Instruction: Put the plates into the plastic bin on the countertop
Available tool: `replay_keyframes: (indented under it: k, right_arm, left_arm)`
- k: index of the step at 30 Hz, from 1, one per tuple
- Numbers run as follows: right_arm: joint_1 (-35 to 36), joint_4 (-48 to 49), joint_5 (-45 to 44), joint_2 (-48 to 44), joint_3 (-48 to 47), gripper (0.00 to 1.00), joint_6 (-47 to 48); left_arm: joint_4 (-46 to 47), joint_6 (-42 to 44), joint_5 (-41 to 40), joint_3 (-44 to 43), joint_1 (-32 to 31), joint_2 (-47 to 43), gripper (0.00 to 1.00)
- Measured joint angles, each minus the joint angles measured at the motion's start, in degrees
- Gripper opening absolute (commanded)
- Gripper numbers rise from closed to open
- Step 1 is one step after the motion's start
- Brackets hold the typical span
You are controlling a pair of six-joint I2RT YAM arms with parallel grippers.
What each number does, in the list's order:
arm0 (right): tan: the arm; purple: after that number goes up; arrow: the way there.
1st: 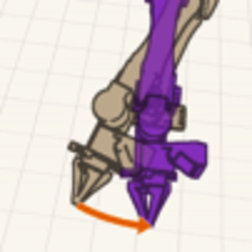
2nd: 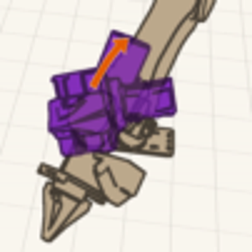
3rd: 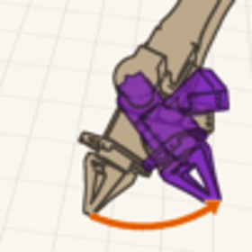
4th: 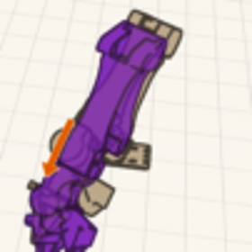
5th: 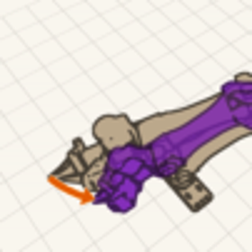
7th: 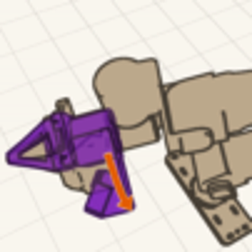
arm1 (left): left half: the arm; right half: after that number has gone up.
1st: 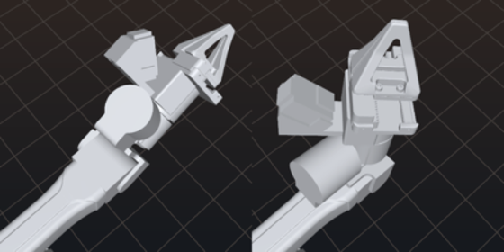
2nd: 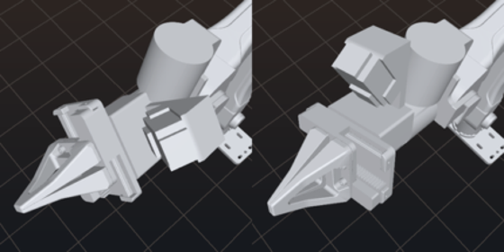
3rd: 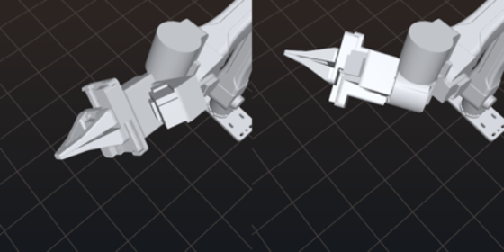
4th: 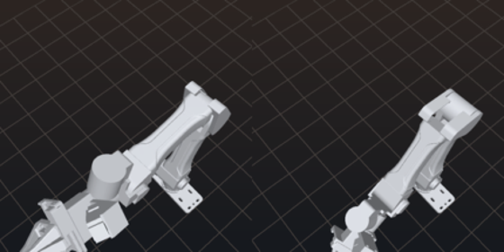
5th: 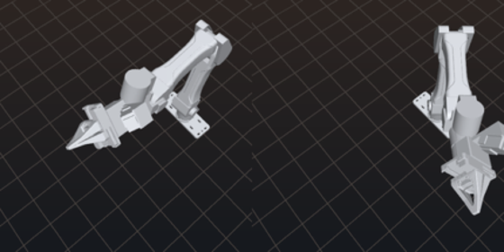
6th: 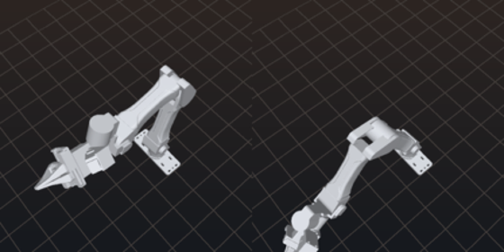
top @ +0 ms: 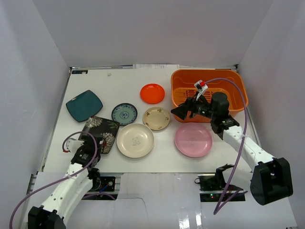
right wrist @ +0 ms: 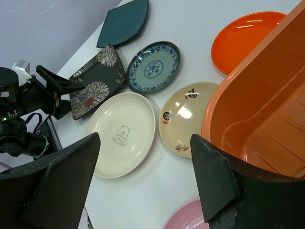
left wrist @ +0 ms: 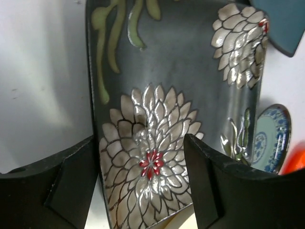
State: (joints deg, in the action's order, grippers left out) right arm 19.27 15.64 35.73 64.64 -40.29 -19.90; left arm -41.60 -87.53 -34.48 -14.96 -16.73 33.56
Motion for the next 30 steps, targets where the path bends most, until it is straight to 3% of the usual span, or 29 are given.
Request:
replay_keyframes:
  k: [7, 10, 20, 26, 30]
  right_arm:
    - [0.1, 0.0, 0.0, 0.0, 0.0, 0.81, 0.0]
    - [0.3, 0.0, -0.2, 0.4, 0.0, 0.81, 0.0]
    - [0.7, -0.4, -1.7, 0.7, 0.4, 0.80, 0.0]
    - [3.3, -0.9, -3.1, 0.7, 0.4, 0.81, 0.1]
    - [9.1, -1.8, -5.1, 1.5, 0.3, 0.84, 0.4]
  left_arm:
    - [8.3, -0.1, -2.3, 4.2, 0.0, -1.8, 0.63]
    - [8.9, -0.6, -2.2, 5.1, 0.0, -2.6, 0.52]
    - [10.0, -1.4, -0.3, 6.9, 0.1, -6.4, 0.00]
    - [9.4, -0.5, 1.4, 8.1, 0.1, -10.9, 0.00]
    - [7.0, 1.6, 2.6, 8.2, 0.1, -16.1, 0.00]
